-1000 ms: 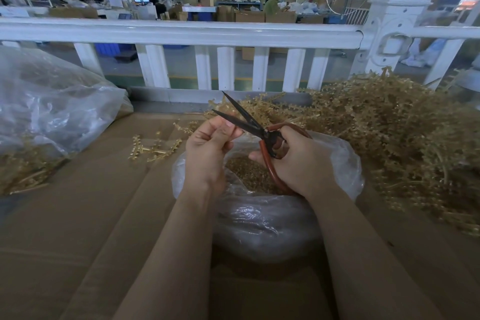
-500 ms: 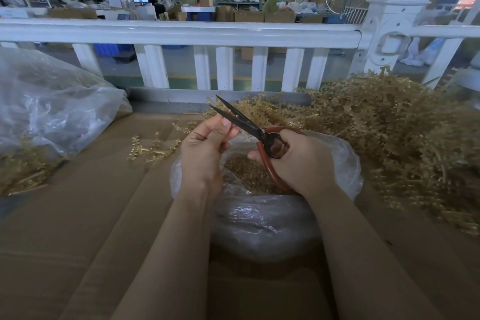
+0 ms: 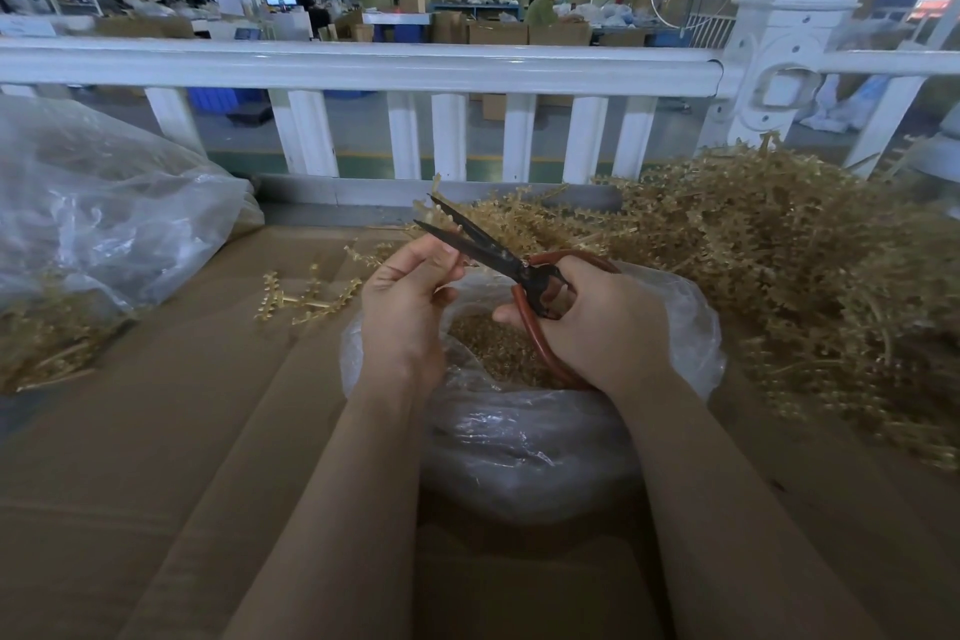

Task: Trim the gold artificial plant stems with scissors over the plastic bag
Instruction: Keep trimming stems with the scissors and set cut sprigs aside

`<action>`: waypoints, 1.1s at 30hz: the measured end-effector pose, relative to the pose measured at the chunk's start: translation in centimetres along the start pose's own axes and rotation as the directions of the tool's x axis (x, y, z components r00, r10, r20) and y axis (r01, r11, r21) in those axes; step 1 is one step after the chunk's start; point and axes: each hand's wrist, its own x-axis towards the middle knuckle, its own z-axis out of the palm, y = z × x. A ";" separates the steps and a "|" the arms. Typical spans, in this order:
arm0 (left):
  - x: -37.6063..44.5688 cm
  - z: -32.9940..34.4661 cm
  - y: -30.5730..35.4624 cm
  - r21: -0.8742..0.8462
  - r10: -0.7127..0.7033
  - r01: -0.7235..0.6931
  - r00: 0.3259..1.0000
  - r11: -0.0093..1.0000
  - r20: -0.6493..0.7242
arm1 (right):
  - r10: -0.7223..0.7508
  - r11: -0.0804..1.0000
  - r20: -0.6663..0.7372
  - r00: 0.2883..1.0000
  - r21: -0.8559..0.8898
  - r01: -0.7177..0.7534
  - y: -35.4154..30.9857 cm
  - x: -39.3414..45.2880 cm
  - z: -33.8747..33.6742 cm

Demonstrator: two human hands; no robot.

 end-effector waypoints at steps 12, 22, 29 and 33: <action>0.1 0.0 -0.2 0.031 -0.024 0.022 0.998 0.999 0.063 | -0.004 1.000 -0.019 1.000 -0.002 0.004 -0.2 0.0 -0.3; 0.0 0.2 -0.1 -0.029 -0.099 0.101 0.994 0.994 0.054 | -0.033 0.998 -0.050 0.998 0.057 0.036 -0.2 -0.2 -0.3; 0.1 0.1 -0.2 -0.013 -0.091 0.092 0.993 0.996 0.073 | -0.020 0.998 -0.022 1.000 0.066 0.021 0.1 -0.1 -0.1; 0.2 0.1 -0.2 0.016 -0.072 0.071 0.991 0.997 0.109 | -0.007 0.998 -0.013 1.000 0.062 0.008 0.1 0.0 -0.1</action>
